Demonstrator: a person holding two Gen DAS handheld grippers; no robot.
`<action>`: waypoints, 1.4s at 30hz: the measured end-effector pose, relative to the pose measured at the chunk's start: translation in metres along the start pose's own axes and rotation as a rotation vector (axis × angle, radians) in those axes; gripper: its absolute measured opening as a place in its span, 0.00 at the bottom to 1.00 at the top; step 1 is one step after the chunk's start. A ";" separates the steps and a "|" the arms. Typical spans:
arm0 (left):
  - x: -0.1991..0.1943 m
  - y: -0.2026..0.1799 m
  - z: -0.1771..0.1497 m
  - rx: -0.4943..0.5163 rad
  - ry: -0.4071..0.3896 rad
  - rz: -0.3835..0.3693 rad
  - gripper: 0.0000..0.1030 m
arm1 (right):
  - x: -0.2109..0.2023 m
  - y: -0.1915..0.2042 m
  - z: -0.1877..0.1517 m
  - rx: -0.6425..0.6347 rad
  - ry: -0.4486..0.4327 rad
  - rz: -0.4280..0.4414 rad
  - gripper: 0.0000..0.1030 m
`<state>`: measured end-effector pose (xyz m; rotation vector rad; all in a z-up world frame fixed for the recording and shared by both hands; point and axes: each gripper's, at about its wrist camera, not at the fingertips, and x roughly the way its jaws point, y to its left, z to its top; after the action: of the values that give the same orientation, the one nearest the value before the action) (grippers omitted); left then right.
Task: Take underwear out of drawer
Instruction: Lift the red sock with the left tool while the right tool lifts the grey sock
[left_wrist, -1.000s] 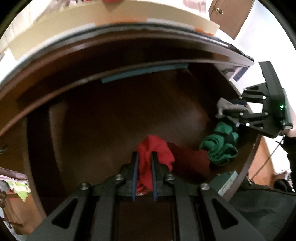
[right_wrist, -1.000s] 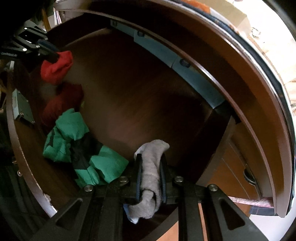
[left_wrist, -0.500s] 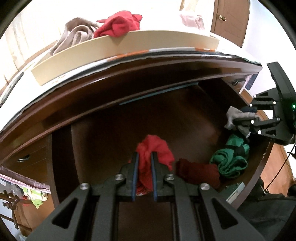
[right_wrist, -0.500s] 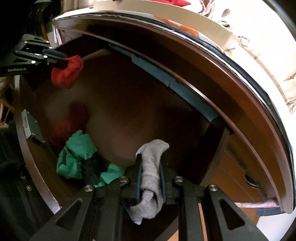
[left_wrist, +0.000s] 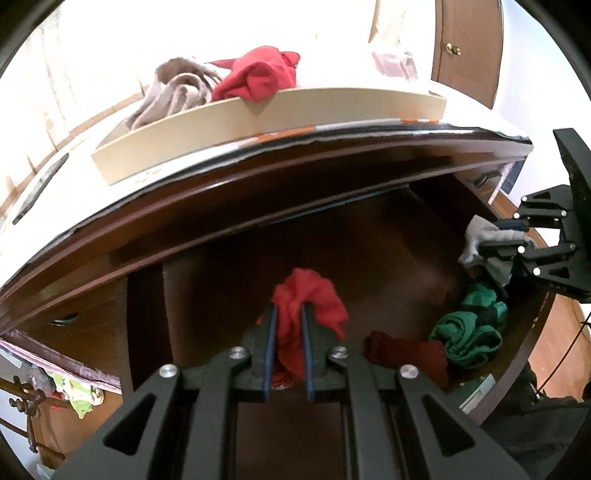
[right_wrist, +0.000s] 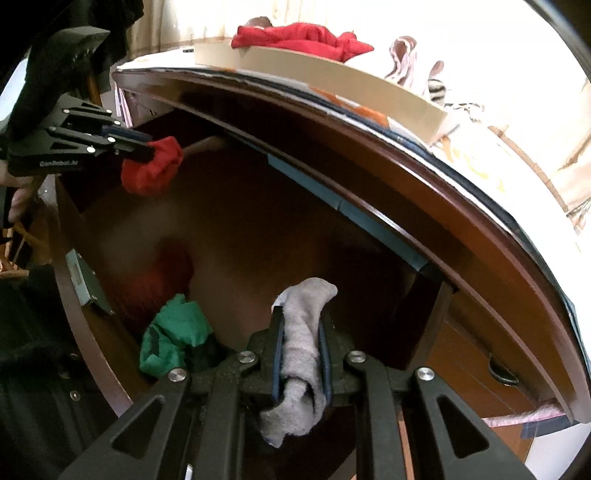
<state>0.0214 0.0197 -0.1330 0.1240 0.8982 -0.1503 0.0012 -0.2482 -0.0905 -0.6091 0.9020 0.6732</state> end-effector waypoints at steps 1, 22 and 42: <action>-0.001 0.000 0.000 -0.002 -0.004 0.003 0.10 | -0.005 -0.001 0.001 0.001 -0.008 -0.002 0.17; -0.023 -0.004 -0.001 -0.030 -0.157 0.112 0.10 | -0.036 -0.010 -0.022 0.017 -0.158 0.010 0.17; -0.051 0.004 0.008 -0.052 -0.295 0.178 0.10 | -0.058 -0.004 -0.012 0.035 -0.281 0.000 0.17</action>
<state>-0.0031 0.0261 -0.0884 0.1288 0.5926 0.0217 -0.0276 -0.2750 -0.0457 -0.4691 0.6501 0.7212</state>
